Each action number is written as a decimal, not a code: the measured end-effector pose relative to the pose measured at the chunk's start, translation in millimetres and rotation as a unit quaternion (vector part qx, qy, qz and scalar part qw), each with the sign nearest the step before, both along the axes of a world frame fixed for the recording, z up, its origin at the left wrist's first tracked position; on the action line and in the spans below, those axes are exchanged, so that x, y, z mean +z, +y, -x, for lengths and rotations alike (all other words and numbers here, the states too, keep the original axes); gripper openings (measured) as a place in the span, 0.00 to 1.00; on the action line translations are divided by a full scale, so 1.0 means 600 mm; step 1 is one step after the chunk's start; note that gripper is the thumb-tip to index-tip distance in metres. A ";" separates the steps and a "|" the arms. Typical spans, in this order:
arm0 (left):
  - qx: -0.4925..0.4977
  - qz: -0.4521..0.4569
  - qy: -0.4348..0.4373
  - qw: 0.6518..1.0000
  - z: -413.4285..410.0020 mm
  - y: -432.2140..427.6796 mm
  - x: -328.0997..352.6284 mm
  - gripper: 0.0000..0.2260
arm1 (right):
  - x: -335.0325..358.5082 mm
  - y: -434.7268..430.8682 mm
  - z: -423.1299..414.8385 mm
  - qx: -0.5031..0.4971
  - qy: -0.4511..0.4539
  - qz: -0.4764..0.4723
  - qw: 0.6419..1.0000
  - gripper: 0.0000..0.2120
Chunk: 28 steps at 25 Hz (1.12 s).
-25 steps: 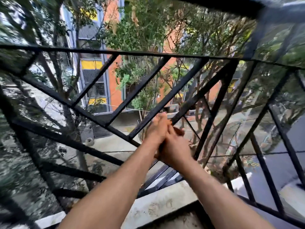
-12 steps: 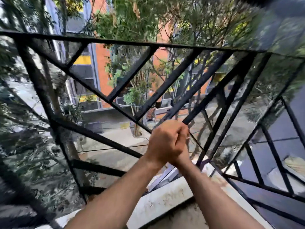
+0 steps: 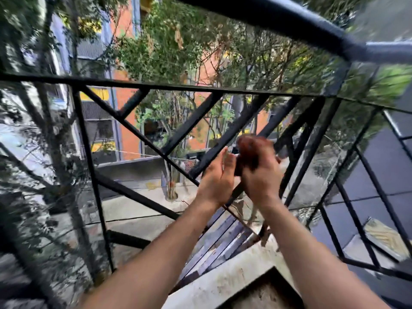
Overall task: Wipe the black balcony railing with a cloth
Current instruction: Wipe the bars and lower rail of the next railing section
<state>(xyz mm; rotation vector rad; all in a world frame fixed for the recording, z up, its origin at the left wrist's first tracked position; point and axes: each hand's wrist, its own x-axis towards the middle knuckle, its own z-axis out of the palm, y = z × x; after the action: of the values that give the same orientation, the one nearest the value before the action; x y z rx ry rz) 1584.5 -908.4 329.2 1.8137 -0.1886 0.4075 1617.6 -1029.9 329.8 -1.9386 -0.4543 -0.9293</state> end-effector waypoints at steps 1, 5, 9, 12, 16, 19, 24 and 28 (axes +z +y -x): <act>-0.002 0.006 0.001 1.000 -0.003 -0.002 0.005 0.21 | 0.018 -0.008 -0.004 -0.012 -0.017 0.252 0.967 0.20; -0.062 -0.021 0.036 0.997 -0.041 -0.004 0.030 0.24 | 0.172 -0.065 -0.056 -0.148 0.083 0.516 0.839 0.18; -0.090 0.048 0.107 0.989 -0.054 0.001 0.036 0.30 | 0.244 -0.114 -0.095 -0.280 0.100 0.335 0.894 0.15; -0.079 0.110 0.024 0.991 -0.026 -0.012 0.037 0.29 | 0.104 -0.044 -0.059 -0.139 0.113 0.319 0.931 0.17; -0.119 0.021 0.036 0.992 -0.034 0.001 0.041 0.28 | -0.019 0.037 0.062 0.031 0.131 0.489 0.862 0.10; -0.140 0.055 0.053 0.987 -0.029 0.010 0.045 0.18 | 0.100 -0.030 0.007 -0.038 0.164 0.506 0.846 0.20; -0.137 0.031 0.068 0.988 -0.013 0.010 0.048 0.34 | 0.178 -0.100 -0.064 -0.213 0.090 0.341 0.911 0.20; -0.024 -0.092 -0.084 0.992 0.018 0.002 0.021 0.25 | -0.015 0.009 0.032 -0.050 0.088 0.375 0.921 0.25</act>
<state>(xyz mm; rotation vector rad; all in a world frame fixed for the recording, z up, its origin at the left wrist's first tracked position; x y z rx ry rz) 1573.9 -907.1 341.6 1.9513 -0.3967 0.5226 1598.5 -1024.6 320.5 -2.7350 -0.6772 -0.6762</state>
